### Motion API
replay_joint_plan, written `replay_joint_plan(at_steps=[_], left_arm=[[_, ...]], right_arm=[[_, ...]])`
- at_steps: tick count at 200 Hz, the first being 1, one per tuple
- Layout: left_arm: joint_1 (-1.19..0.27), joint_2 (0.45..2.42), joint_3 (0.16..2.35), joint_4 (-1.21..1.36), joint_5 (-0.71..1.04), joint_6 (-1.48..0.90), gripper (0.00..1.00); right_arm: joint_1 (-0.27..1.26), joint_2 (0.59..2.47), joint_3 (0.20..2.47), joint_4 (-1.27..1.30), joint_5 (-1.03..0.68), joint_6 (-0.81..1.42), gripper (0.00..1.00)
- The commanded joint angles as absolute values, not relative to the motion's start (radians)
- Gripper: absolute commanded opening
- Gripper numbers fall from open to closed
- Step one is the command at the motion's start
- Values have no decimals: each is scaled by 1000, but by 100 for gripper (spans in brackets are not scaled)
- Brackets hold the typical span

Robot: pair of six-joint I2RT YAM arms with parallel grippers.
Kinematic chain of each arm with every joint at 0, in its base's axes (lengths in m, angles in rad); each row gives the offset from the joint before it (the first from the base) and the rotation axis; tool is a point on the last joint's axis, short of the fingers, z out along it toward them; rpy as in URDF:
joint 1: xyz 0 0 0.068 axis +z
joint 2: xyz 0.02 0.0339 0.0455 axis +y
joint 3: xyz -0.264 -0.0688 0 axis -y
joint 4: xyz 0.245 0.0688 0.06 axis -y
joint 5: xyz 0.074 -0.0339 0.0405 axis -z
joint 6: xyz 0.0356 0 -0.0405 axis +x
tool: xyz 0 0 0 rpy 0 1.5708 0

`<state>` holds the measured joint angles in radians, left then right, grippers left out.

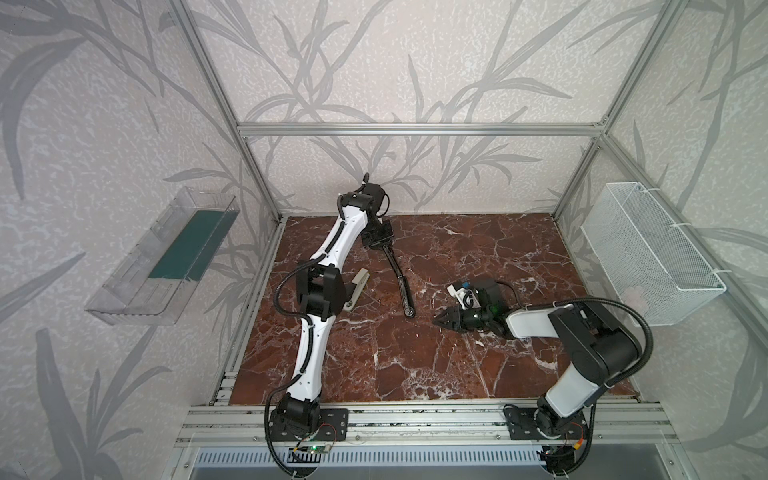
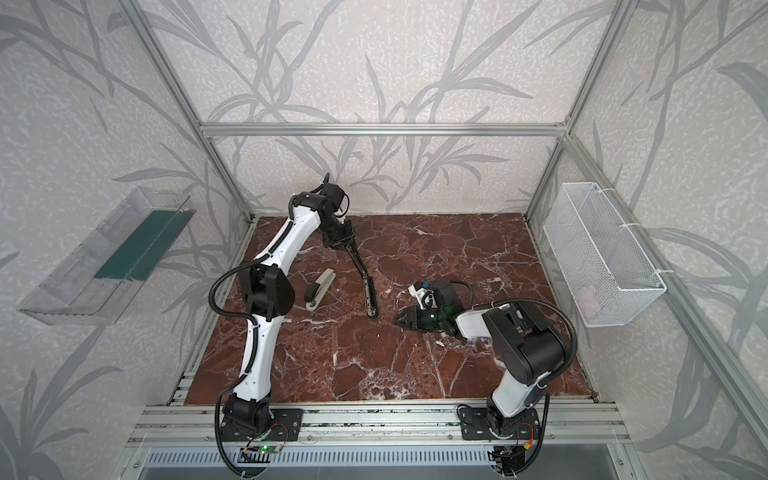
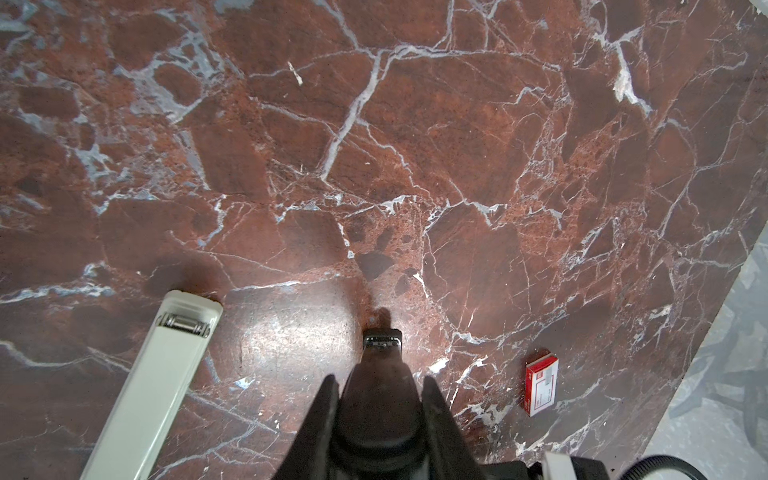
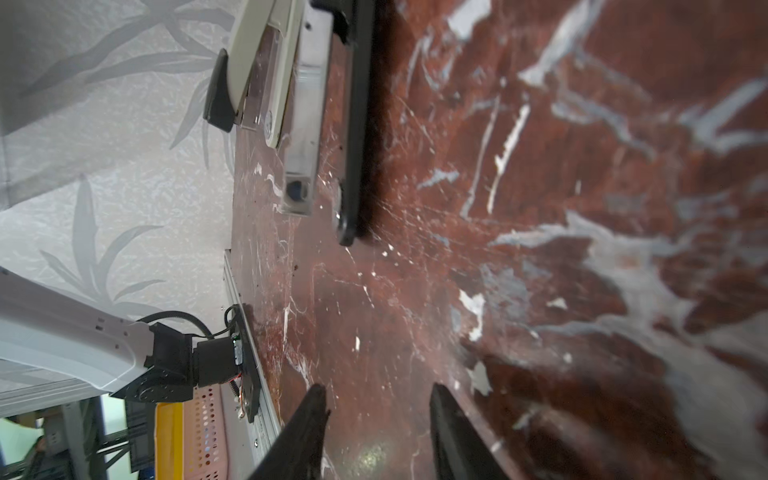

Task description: Load the staples into the stapler

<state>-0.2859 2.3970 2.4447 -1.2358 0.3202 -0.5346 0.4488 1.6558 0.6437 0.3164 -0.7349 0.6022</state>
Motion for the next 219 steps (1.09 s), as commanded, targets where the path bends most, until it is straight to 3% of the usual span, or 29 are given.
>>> replay_joint_plan(at_steps=[1, 71, 149, 219], left_arm=[[-289, 2409, 2482, -1275, 341, -542, 0], [-304, 2404, 2482, -1279, 326, -585, 0], [-311, 2402, 2485, -1273, 299, -652, 0], [-284, 2438, 2535, -1286, 293, -639, 0]], right_arm=[[448, 1650, 790, 109, -634, 484, 47], [596, 1860, 1192, -120, -389, 365, 53], [737, 1973, 1326, -296, -86, 292, 58], [742, 1990, 1270, -276, -62, 254, 32]])
